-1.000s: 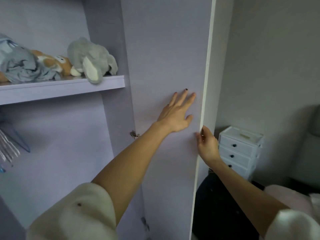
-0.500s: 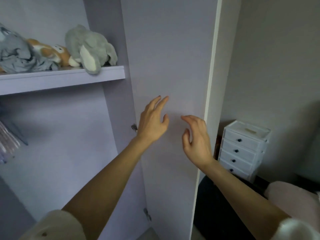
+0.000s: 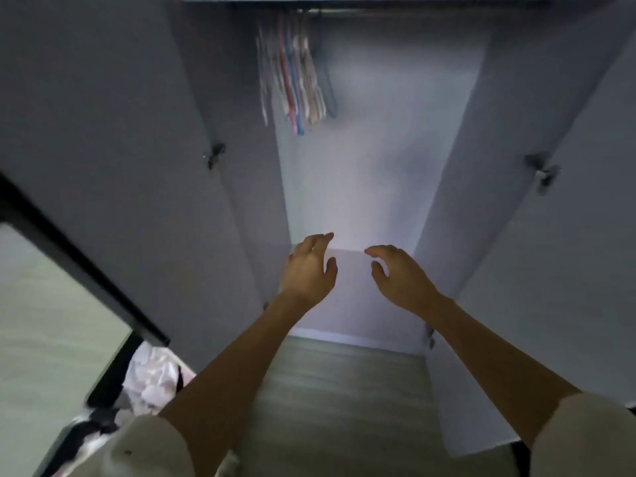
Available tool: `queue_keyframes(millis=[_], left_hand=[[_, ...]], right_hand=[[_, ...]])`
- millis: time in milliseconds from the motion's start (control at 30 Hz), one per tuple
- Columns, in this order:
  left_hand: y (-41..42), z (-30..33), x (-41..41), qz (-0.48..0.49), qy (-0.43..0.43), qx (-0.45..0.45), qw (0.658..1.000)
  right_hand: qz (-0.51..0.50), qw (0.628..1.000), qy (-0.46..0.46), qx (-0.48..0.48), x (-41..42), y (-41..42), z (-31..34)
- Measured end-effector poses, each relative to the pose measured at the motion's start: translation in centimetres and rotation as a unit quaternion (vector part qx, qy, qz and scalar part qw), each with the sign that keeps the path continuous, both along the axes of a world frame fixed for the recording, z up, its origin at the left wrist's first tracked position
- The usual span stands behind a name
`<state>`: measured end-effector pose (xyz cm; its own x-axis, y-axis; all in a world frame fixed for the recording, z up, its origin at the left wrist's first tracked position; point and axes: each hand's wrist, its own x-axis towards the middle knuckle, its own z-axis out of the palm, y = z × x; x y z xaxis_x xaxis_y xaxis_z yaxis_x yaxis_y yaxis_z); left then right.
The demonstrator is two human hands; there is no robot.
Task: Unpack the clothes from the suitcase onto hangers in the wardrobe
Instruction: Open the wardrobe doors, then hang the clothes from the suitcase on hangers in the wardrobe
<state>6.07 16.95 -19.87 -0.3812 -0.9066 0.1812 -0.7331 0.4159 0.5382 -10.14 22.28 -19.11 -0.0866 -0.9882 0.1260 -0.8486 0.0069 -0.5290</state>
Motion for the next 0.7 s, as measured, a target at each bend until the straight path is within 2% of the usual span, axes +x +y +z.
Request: queue_keyframes(millis=[167, 400, 600, 700], left_hand=[[4.6, -5.7, 11.3, 0.115, -0.026, 0.103, 0.988], [11.0, -12.5, 28.5, 0.303, -0.018, 0.228, 0.925], [14.0, -17.9, 41.3, 0.400, 0.017, 0.294, 0.868], [14.0, -21.2, 46.1, 0.420, 0.023, 0.322, 0.848]], right_hand=[[0.170, 0.979, 0.005, 0.114, 11.0, -1.8, -4.9], [0.355, 0.906, 0.043, 0.228, 28.0, -2.0, -10.8], [0.427, 0.851, 0.055, 0.301, 41.4, -1.6, -16.0], [0.423, 0.842, 0.039, 0.331, 46.6, -2.0, -19.7]])
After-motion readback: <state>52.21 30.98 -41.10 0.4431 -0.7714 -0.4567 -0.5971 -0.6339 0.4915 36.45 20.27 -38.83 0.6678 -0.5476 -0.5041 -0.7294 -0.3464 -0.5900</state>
